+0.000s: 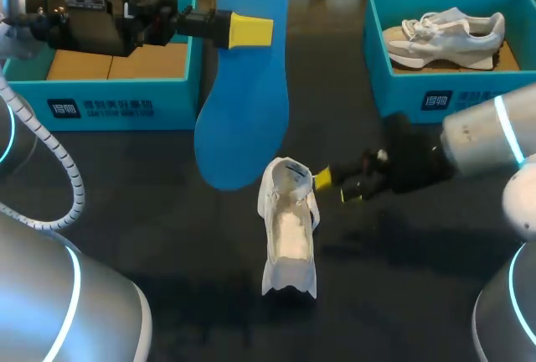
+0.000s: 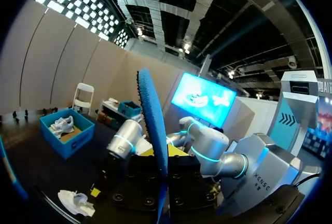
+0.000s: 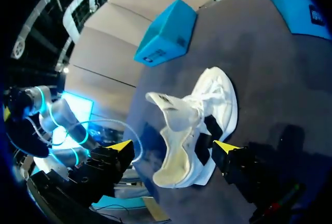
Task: Take the shoe out of the shoebox, open the shoe tongue, remove and reinsert the insole, then place the shoe into the shoebox
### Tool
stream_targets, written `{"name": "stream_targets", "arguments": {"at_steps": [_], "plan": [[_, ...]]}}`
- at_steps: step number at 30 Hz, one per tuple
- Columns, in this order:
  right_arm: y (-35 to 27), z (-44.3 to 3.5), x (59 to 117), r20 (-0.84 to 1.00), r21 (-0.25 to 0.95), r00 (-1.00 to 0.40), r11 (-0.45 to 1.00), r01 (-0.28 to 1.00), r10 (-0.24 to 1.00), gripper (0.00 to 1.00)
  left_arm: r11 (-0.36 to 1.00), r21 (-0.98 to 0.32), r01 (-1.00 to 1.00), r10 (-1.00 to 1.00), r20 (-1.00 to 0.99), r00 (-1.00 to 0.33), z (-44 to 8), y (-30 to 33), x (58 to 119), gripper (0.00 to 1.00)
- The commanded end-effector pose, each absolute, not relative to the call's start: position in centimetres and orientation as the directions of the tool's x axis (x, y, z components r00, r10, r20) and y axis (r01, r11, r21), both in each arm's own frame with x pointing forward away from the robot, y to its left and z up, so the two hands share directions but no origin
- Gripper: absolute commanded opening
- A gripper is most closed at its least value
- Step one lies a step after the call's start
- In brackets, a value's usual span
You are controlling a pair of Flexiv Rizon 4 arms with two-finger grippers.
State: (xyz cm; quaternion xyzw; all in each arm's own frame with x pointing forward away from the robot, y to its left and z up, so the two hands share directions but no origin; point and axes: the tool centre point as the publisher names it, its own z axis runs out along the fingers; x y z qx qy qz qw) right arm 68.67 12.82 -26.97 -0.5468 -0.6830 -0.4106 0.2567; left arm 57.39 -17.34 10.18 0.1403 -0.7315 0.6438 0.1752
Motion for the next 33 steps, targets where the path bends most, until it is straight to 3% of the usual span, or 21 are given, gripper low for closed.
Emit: {"name": "stream_targets", "arguments": {"at_steps": [1, 7, 12, 18, 23, 24, 25, 33], "plan": [[9.3, -24.0, 68.1, 0.889, 0.291, -0.284, 0.037, 0.956, 0.358, 1.0, 0.135, -0.892, -0.431, 0.02, 0.437, -0.899, 10.3, -17.5, 57.5, 0.0], [9.1, -20.6, 69.0, 0.905, 0.284, -0.286, 0.054, 0.957, 0.314, 1.0, 0.135, -0.892, -0.431, 0.02, 0.437, -0.899, 10.3, -17.5, 57.5, 0.0], [9.2, -18.9, 69.5, 0.92, 0.282, -0.287, 0.056, 0.958, 0.266, 1.0, 0.091, -0.95, -0.3, 0.101, 0.308, -0.946, 10.8, -17.8, 58.9, 0.0], [9.2, -18.6, 69.6, 0.932, 0.271, -0.274, 0.045, 0.961, 0.237, 1.0, 0.02, -0.995, 0.095, 0.108, -0.092, -0.99, 12.2, -18.1, 61.3, 0.0], [9.2, -18.6, 69.6, 0.932, 0.271, -0.274, 0.045, 0.961, 0.237, 1.0, -0.032, -0.874, 0.484, 0.092, -0.485, -0.87, 12.8, -18.7, 62.5, 0.0], [9.2, -18.6, 69.6, 0.932, 0.271, -0.274, 0.045, 0.961, 0.237, 1.0, -0.028, -0.761, 0.649, 0.086, -0.648, -0.757, 12.3, -18.7, 62.6, 0.0], [9.2, -18.6, 69.6, 0.932, 0.271, -0.274, 0.045, 0.961, 0.237, 1.0, 0.077, -0.621, 0.78, 0.121, -0.77, -0.626, 11.2, -18.7, 63.0, 0.0], [9.2, -18.6, 69.6, 0.932, 0.271, -0.274, 0.045, 0.961, 0.237, 1.0, 0.077, -0.621, 0.78, 0.121, -0.77, -0.626, 11.2, -18.7, 63.0, 0.0]]}}
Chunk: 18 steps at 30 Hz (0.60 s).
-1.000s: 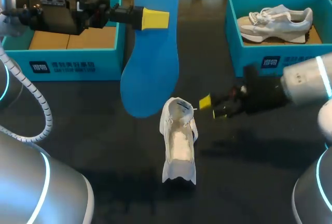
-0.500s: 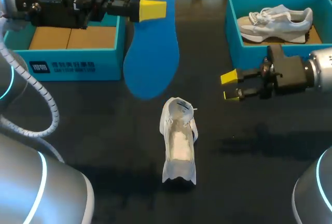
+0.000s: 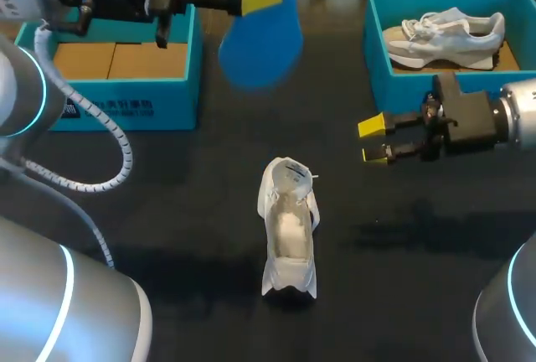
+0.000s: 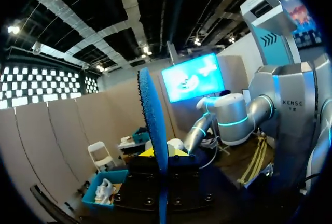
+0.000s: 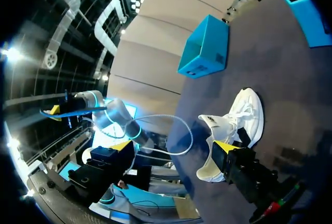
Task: Take the shoe out of the shoebox, open the shoe tongue, remove and reinsert the insole, then place the shoe into the shoebox
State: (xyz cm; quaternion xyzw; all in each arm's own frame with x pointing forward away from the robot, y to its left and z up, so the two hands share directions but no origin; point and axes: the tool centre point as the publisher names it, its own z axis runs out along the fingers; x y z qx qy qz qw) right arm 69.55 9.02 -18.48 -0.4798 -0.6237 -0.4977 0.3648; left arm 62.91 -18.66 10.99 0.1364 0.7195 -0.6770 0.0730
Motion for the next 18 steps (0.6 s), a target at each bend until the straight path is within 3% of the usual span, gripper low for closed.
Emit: {"name": "stream_targets", "arguments": {"at_steps": [1, 4, 6, 8, 9, 13, 18], "plan": [[9.2, -18.6, 69.6, 0.932, 0.271, -0.274, 0.045, 0.961, 0.237, 1.0, 0.077, -0.621, 0.78, 0.121, -0.77, -0.626, 11.2, -18.7, 63.0, 0.0], [9.2, -18.6, 69.6, 0.932, 0.271, -0.274, 0.045, 0.961, 0.237, 1.0, 0.049, -0.578, 0.814, 0.126, -0.805, -0.579, 11.0, -18.9, 63.0, 0.0], [9.2, -18.6, 69.6, 0.932, 0.271, -0.274, 0.045, 0.961, 0.237, 1.0, 0.035, -0.351, 0.936, 0.114, -0.929, -0.353, 10.1, -19.0, 63.1, 0.0], [9.2, -18.6, 69.6, 0.932, 0.271, -0.274, 0.045, 0.961, 0.237, 1.0, 0.002, -0.317, 0.948, 0.118, -0.942, -0.315, 9.1, -19.3, 63.7, 0.0], [9.2, -18.6, 69.6, 0.932, 0.271, -0.274, 0.045, 0.961, 0.237, 1.0, 0.013, -0.232, 0.973, 0.117, -0.966, -0.231, 8.1, -19.4, 64.2, 0.0], [9.2, -18.6, 69.6, 0.932, 0.271, -0.274, 0.045, 0.961, 0.237, 1.0, -0.103, -0.205, 0.973, 0.009, -0.979, -0.205, 5.3, -19.5, 65.1, 0.0], [9.2, -18.6, 69.6, 0.932, 0.271, -0.274, 0.045, 0.961, 0.237, 1.0, -0.103, -0.205, 0.973, 0.009, -0.979, -0.205, 5.3, -19.5, 65.1, 0.0]]}}
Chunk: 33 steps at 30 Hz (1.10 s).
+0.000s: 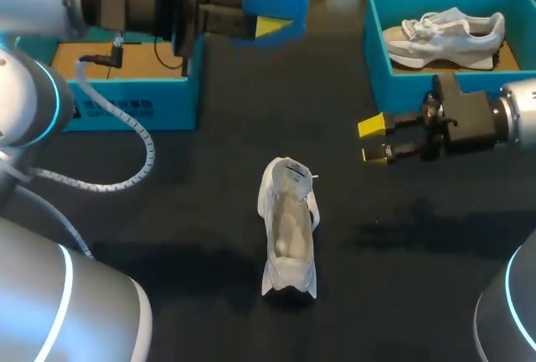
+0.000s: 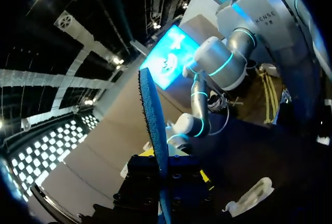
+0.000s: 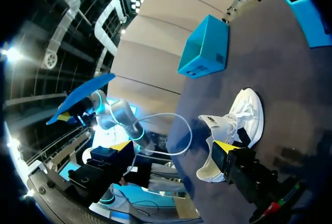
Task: Take the shoe out of the shoebox, open the shoe tongue, remove and reinsert the insole, then place the shoe into the shoebox
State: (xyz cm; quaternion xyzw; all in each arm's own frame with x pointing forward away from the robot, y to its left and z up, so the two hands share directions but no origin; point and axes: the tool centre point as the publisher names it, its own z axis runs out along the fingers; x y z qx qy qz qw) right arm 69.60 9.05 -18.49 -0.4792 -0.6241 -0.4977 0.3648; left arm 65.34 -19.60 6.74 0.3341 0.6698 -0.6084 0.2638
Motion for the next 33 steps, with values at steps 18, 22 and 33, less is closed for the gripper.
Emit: {"name": "stream_targets", "arguments": {"at_steps": [18, 22, 33], "plan": [[9.2, -18.6, 69.6, 0.932, 0.271, -0.274, 0.045, 0.961, 0.237, 1.0, -0.163, 0.081, 0.983, 0.022, -0.996, 0.086, -1.6, -20.9, 66.0, 0.0], [9.2, -18.6, 69.6, 0.932, 0.271, -0.274, 0.045, 0.961, 0.237, 1.0, -0.163, 0.081, 0.983, 0.022, -0.996, 0.086, -1.6, -20.9, 66.0, 0.0], [9.2, -18.6, 69.6, 0.932, 0.271, -0.274, 0.045, 0.961, 0.237, 1.0, -0.106, 0.157, 0.982, 0.077, -0.983, 0.165, -3.6, -21.5, 65.4, 0.0]]}}
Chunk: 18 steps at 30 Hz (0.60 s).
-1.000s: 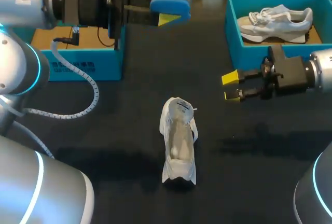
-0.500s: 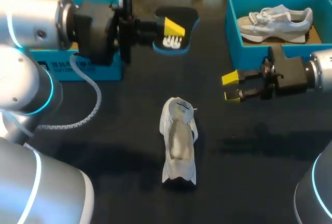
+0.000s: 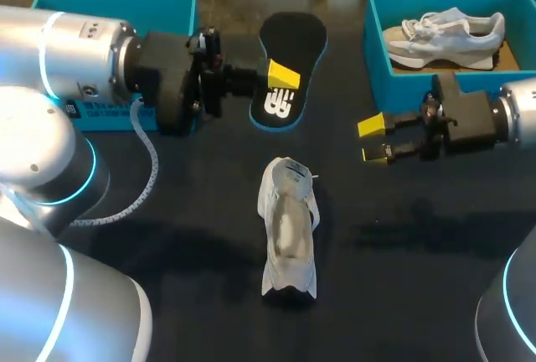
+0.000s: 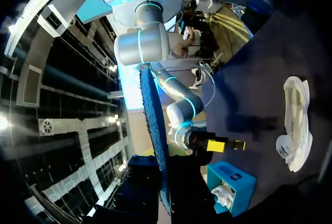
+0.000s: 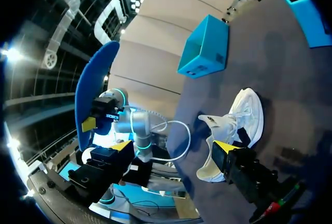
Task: Take the shoe out of the shoebox, open the shoe tongue, remove and reinsert the insole, then place the shoe into the shoebox
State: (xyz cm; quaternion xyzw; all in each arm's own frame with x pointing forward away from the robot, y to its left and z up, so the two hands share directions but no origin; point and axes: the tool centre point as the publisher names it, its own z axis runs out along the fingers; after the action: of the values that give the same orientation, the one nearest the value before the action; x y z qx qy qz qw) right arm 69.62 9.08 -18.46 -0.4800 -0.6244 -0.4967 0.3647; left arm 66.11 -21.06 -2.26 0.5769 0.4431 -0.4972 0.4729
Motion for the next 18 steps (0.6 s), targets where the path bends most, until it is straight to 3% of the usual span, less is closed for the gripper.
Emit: {"name": "stream_targets", "arguments": {"at_steps": [1, 4, 9, 18], "plan": [[9.2, -18.6, 69.6, 0.932, 0.271, -0.274, 0.045, 0.961, 0.237, 1.0, -0.077, 0.248, 0.966, 0.103, -0.961, 0.255, -4.8, -21.6, 65.2, 0.0], [9.2, -18.6, 69.6, 0.932, 0.271, -0.274, 0.045, 0.961, 0.237, 1.0, -0.049, 0.316, 0.948, 0.123, -0.94, 0.319, -7.0, -21.2, 65.5, 0.0], [9.2, -18.6, 69.6, 0.932, 0.271, -0.274, 0.045, 0.961, 0.237, 1.0, 0.018, 0.297, 0.955, 0.058, -0.954, 0.295, -9.6, -19.8, 66.8, 0.0], [9.2, -18.6, 69.6, 0.932, 0.271, -0.274, 0.045, 0.961, 0.237, 1.0, 0.018, 0.297, 0.955, 0.058, -0.954, 0.295, -9.6, -19.8, 66.8, 0.0]]}}
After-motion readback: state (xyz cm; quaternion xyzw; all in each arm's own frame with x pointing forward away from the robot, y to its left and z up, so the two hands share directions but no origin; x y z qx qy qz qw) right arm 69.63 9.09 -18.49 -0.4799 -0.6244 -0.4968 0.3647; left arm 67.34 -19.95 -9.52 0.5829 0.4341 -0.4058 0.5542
